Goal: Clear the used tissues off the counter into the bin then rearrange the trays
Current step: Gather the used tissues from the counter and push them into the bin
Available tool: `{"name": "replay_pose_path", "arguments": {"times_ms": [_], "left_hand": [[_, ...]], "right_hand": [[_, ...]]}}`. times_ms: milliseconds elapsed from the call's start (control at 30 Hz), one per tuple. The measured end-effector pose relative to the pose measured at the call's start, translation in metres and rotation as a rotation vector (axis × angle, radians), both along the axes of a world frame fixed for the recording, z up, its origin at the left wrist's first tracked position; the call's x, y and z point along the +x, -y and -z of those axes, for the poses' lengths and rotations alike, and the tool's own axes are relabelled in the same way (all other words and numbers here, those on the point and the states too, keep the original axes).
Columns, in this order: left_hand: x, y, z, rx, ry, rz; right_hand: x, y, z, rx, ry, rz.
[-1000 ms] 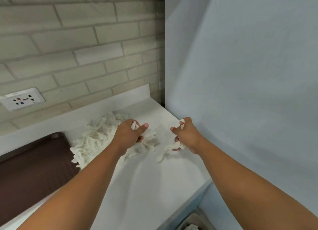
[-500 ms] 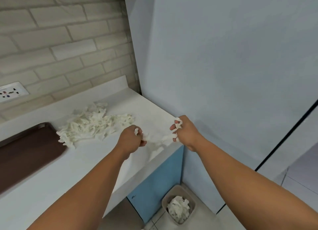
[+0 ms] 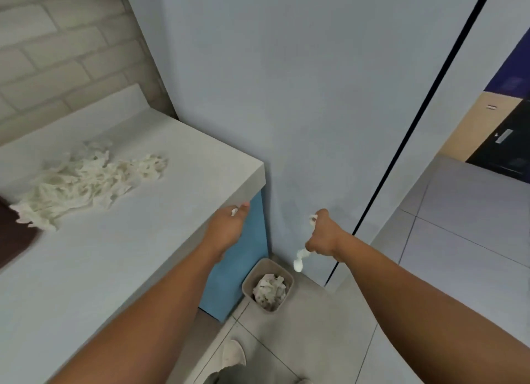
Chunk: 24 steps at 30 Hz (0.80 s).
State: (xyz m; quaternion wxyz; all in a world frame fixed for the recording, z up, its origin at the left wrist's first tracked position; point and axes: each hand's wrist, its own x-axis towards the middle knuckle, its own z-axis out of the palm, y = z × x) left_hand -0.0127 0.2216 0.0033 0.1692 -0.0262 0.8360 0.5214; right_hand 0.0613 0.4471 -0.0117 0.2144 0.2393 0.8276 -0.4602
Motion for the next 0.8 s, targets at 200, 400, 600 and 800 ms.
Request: {"name": "replay_pose_path", "arguments": {"times_ms": [200, 400, 600, 800], "left_hand": [[0.009, -0.021, 0.062, -0.037, 0.148, 0.064], [0.007, -0.034, 0.151, -0.017, 0.446, 0.066], [-0.013, -0.023, 0.267, -0.13, 0.456, 0.246], [-0.033, -0.012, 0.373, -0.191, 0.418, 0.117]], "right_hand": [[0.015, -0.016, 0.059, 0.242, 0.139, 0.031], [0.008, -0.022, 0.137, 0.167, 0.201, 0.1], [0.006, -0.019, 0.225, -0.064, 0.233, 0.269], [-0.002, -0.005, 0.301, -0.463, 0.252, 0.6]]}}
